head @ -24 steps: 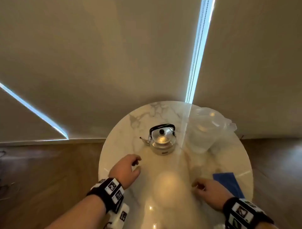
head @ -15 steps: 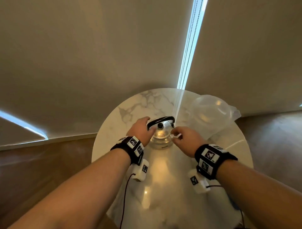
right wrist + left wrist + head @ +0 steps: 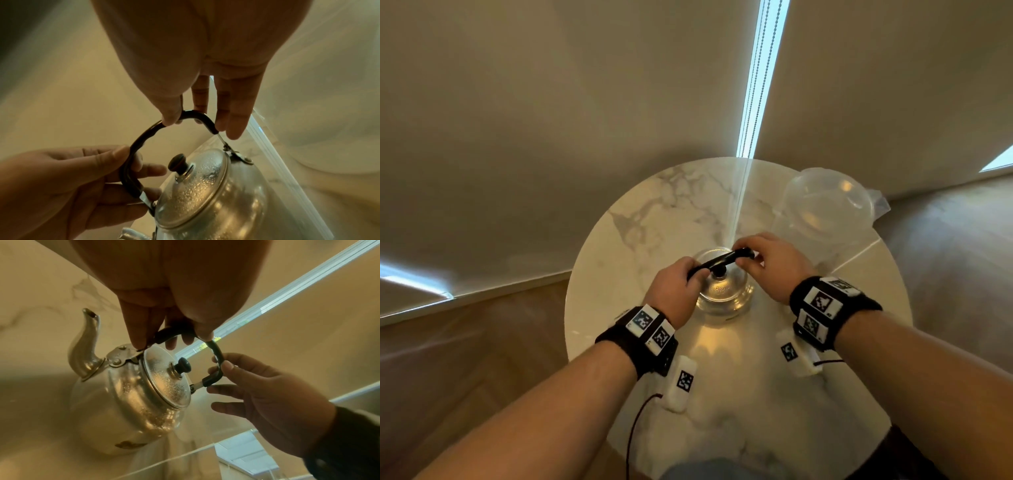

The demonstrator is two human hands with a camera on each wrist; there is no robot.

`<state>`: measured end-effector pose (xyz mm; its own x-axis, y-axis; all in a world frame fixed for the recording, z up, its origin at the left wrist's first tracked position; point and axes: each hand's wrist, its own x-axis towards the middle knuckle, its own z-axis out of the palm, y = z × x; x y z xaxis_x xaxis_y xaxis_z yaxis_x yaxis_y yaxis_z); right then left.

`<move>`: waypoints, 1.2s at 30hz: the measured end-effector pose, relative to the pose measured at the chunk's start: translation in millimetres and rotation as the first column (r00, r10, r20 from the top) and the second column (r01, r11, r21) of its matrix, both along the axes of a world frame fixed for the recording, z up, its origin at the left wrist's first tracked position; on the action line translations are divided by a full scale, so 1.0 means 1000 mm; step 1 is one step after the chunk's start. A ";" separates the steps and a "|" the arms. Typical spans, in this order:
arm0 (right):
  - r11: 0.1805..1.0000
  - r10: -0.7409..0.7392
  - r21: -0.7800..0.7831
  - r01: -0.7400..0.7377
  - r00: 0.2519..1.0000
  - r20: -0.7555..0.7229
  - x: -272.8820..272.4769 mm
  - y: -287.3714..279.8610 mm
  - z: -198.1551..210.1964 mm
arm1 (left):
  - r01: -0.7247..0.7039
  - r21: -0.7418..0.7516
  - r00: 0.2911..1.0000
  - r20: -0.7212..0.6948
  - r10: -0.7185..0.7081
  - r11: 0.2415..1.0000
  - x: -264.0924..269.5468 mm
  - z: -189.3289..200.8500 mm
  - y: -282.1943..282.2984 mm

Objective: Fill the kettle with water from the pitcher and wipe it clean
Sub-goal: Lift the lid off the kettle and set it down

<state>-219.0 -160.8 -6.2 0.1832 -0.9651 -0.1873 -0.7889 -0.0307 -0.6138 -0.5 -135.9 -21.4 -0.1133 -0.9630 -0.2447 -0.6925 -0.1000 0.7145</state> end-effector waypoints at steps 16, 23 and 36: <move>0.999 0.021 0.035 -0.024 0.997 0.081 -0.038 0.083 -0.020 | -0.277 0.010 0.959 -0.058 0.277 0.961 -0.051 -0.019 0.108; 0.998 0.018 0.062 -0.019 1.000 0.014 -0.020 0.042 -0.031 | -0.163 0.034 0.975 0.156 0.155 0.986 -0.051 -0.020 0.099; 0.977 0.211 0.058 -0.204 0.963 -0.167 0.004 0.082 -0.031 | 0.099 0.071 0.939 0.323 -0.117 0.993 -0.045 -0.044 0.094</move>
